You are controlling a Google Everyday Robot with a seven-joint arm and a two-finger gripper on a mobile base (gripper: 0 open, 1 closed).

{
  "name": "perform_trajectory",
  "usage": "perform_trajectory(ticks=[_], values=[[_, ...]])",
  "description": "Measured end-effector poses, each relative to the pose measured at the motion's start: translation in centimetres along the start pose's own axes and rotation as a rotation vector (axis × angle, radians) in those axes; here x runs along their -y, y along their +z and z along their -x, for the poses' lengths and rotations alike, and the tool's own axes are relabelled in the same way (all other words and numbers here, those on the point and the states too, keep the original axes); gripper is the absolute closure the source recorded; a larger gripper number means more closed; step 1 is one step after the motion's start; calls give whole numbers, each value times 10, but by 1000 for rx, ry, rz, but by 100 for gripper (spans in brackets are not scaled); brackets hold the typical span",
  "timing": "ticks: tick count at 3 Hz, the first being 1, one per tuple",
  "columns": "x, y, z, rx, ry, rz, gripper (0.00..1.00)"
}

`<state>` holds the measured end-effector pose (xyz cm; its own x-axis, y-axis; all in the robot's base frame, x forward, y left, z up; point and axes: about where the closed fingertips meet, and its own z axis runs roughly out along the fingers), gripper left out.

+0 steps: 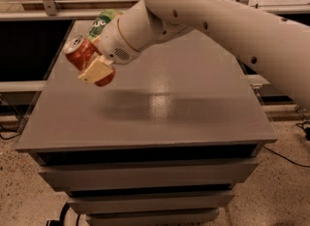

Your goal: Knock coke can over

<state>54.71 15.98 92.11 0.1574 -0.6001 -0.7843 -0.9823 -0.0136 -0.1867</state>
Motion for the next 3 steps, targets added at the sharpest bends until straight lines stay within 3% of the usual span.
perform_trajectory(ticks=[3], values=[[54, -69, -115, -307, 71, -73, 100]])
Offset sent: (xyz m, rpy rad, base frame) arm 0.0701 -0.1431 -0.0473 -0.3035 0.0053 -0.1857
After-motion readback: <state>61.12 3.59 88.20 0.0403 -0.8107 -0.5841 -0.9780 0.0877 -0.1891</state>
